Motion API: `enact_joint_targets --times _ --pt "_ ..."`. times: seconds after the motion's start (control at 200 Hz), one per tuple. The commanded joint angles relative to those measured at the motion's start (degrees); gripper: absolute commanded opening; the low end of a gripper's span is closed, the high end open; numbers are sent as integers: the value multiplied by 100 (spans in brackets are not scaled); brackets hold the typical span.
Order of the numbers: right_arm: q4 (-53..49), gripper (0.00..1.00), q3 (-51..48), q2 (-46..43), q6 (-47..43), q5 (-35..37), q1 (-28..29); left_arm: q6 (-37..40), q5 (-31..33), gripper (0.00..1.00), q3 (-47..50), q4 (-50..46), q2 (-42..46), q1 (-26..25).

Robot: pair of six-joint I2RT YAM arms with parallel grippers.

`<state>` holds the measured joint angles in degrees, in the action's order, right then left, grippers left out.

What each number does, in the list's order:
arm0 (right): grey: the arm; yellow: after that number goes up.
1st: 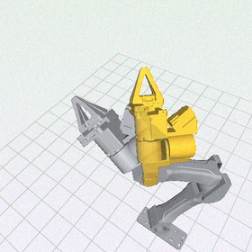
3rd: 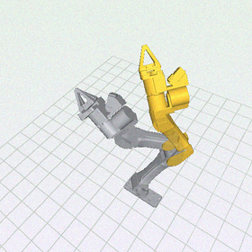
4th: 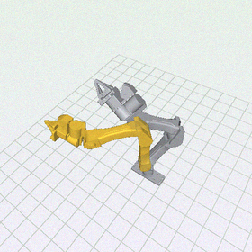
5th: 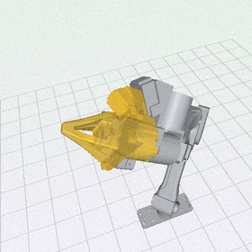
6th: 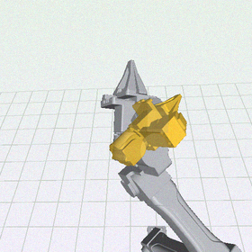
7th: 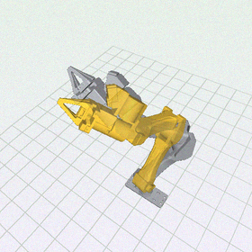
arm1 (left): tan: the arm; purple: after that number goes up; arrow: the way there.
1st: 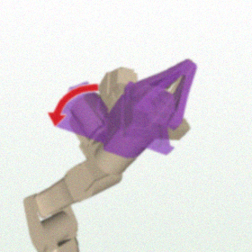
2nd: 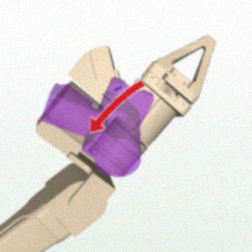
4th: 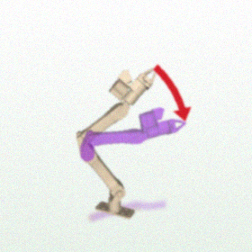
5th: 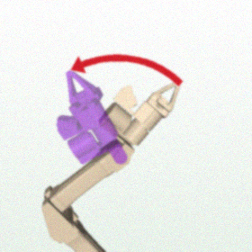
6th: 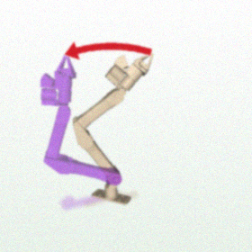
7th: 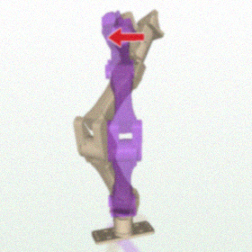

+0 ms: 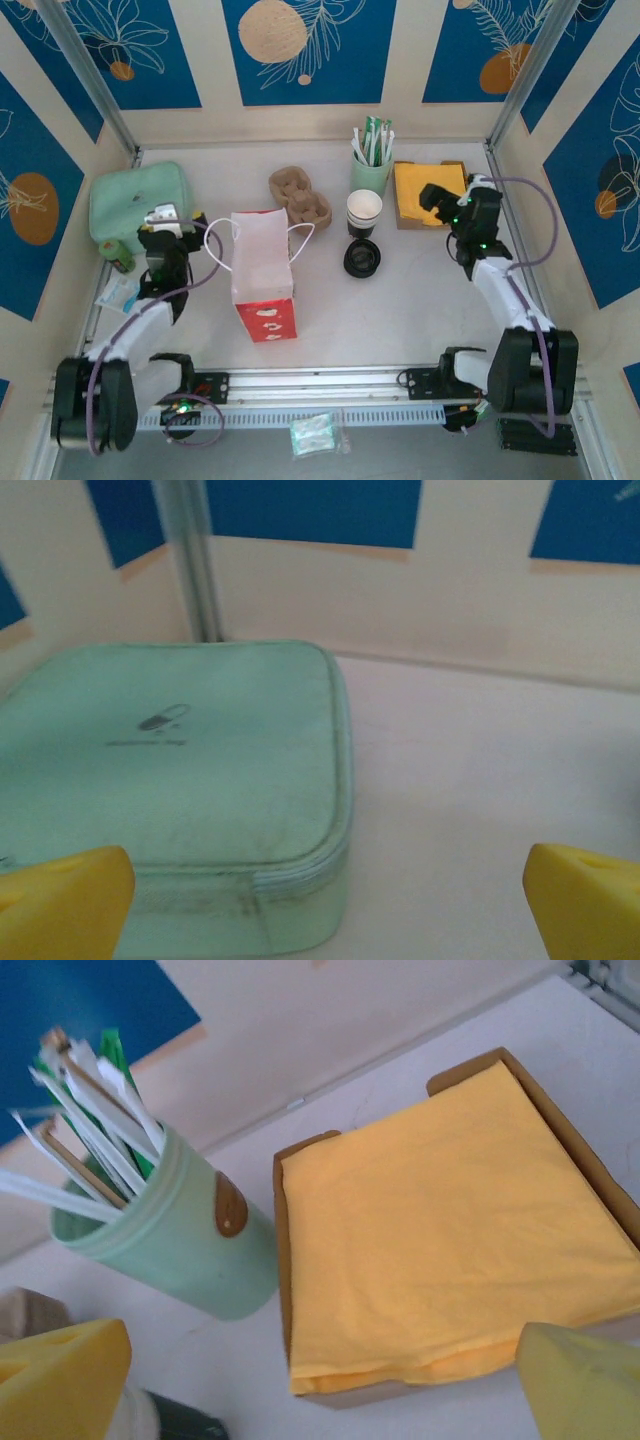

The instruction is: Pack the takeout coffee

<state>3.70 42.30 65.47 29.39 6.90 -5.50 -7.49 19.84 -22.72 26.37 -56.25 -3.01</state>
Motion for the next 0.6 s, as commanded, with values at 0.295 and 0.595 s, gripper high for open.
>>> enact_joint_targets --times 0.295,0.595 --pt "-3510 98 417 -1987 409 -1985 1206 -1483 302 99 -1728 -4541 2350 19" --pt "-4842 98 -257 -2856 876 -1047 4504 -1535 -1203 99 -3369 -5797 1871 17"
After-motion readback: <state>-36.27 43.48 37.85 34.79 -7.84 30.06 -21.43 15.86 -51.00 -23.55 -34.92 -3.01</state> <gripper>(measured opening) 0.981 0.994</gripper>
